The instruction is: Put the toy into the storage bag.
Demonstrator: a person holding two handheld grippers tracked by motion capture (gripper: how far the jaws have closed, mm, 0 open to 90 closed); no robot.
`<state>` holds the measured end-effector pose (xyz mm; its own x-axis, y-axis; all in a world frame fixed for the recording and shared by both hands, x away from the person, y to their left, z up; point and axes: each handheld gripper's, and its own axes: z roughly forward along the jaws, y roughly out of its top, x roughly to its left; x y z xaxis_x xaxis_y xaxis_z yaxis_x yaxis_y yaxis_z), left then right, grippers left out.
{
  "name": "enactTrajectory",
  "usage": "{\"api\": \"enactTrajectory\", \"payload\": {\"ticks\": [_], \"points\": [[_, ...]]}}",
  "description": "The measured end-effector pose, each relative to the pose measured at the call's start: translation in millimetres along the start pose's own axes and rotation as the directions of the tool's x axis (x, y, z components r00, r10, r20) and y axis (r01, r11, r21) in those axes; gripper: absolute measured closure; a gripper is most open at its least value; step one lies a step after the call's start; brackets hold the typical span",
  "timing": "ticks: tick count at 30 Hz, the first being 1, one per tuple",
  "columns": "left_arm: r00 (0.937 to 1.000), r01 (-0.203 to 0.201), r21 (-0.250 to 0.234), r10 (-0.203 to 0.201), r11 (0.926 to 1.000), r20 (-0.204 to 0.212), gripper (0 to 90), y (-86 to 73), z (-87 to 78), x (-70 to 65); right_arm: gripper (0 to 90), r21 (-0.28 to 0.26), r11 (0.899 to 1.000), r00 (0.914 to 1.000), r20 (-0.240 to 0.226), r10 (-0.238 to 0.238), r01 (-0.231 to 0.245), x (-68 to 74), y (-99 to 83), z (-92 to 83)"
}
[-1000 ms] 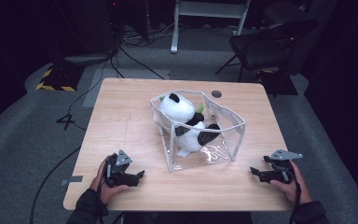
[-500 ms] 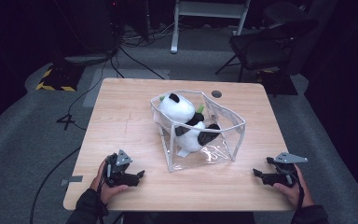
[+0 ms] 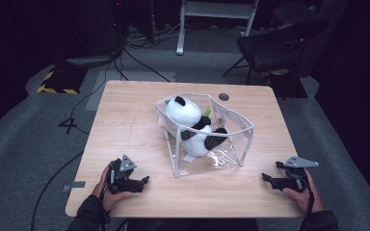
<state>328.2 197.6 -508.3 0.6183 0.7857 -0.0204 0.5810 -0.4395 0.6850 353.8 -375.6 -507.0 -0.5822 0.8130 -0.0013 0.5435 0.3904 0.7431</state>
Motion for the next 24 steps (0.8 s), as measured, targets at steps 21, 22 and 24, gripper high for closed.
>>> {"api": "enactTrajectory", "payload": {"ticks": [21,22,24], "points": [[1.0000,-0.002,0.001,0.002,1.0000,0.000,12.8,0.4,0.5,0.2,16.6,0.001,1.000,1.0000,0.001,0.001,-0.001,-0.7,0.1,0.1],[1.0000,-0.002,0.002,0.002,1.0000,0.000,12.8,0.5,0.4,0.2,16.5,0.001,1.000,1.0000,0.002,0.000,0.000,-0.6,0.1,0.1],[1.0000,-0.002,0.002,0.002,1.0000,0.000,12.8,0.5,0.4,0.2,16.3,0.002,1.000,1.0000,0.006,-0.005,0.005,-0.3,0.2,0.2]]}}
